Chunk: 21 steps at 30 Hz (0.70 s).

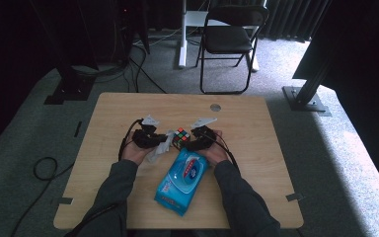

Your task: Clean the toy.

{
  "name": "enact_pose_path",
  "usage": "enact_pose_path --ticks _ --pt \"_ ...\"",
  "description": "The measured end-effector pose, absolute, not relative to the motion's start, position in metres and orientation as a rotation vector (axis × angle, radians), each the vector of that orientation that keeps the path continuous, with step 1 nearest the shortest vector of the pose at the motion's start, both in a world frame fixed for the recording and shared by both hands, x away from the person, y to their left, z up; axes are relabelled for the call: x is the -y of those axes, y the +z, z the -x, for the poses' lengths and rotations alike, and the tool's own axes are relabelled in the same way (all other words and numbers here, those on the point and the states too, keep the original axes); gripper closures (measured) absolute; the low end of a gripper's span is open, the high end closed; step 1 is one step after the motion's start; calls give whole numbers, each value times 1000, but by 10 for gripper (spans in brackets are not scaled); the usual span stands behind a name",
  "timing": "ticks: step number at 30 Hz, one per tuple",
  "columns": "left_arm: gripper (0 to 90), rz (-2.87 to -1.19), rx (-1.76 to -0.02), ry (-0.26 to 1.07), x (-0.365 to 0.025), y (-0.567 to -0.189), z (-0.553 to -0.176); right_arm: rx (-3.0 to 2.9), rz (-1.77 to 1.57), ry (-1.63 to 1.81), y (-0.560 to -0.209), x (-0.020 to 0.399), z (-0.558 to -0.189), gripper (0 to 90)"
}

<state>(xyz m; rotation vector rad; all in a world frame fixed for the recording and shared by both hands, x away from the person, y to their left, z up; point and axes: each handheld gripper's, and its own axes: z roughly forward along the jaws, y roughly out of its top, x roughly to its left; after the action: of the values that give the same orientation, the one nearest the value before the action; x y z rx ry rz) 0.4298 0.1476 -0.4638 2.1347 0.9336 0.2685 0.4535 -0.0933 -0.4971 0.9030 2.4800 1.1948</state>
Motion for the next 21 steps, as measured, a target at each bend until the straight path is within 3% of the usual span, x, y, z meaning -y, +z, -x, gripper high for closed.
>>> enact_pose_path --ticks 21 --pt "871 -2104 -968 268 -157 -464 -431 -2518 -998 1213 -502 84 -454 229"
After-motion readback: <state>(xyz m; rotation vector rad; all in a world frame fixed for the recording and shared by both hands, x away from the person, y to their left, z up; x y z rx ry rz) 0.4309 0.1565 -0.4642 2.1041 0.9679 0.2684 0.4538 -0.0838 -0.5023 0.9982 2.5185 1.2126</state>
